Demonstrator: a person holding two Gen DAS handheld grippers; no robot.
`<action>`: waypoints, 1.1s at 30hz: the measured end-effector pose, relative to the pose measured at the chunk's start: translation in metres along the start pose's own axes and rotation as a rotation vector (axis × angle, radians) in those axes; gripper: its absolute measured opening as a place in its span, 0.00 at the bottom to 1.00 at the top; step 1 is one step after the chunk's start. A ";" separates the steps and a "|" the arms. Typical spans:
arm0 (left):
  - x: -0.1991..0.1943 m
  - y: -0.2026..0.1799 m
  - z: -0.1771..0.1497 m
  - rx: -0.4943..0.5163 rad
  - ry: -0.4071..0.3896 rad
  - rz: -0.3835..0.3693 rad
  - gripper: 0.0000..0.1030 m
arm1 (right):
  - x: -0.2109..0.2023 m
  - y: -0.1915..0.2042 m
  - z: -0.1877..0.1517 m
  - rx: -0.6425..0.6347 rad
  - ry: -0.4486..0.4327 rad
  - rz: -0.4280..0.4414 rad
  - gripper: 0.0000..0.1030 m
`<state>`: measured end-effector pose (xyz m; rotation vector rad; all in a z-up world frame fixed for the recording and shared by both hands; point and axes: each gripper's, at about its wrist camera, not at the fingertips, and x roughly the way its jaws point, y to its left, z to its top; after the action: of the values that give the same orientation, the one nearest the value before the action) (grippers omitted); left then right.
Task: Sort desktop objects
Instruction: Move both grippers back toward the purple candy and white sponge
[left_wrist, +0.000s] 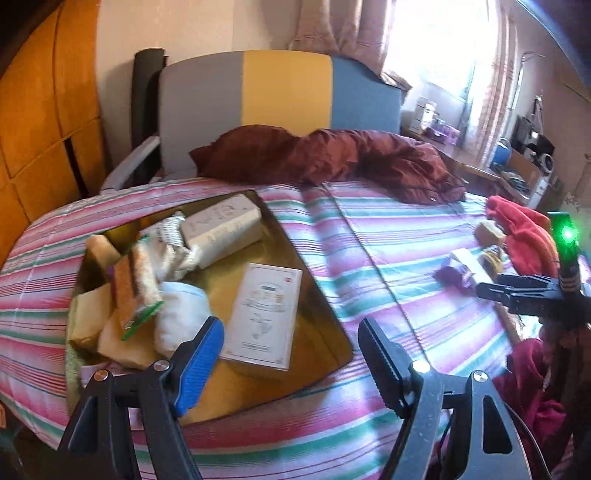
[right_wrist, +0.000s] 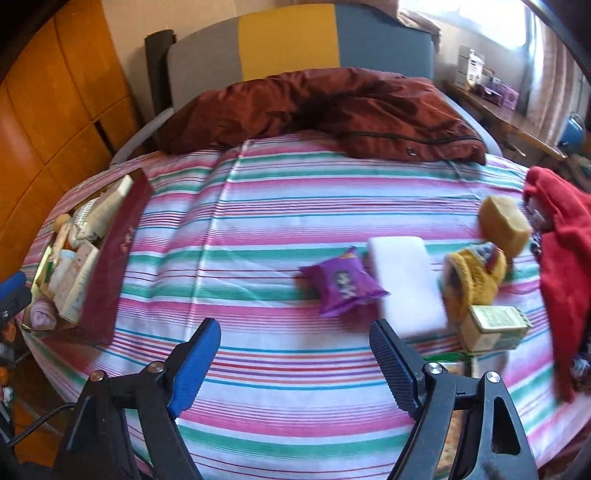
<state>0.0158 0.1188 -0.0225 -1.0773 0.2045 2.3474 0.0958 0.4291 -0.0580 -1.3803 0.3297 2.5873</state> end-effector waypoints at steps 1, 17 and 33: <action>0.001 -0.003 -0.001 0.003 0.001 -0.015 0.74 | 0.000 -0.005 -0.001 0.010 0.004 -0.009 0.81; 0.015 -0.028 -0.008 0.051 0.056 -0.084 0.74 | -0.049 -0.140 -0.019 0.374 -0.075 -0.101 0.71; 0.038 -0.060 0.005 0.114 0.107 -0.147 0.75 | -0.022 -0.088 -0.002 0.030 0.060 -0.039 0.64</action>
<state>0.0244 0.1866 -0.0418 -1.1240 0.2846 2.1242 0.1331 0.5115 -0.0495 -1.4417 0.3450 2.5037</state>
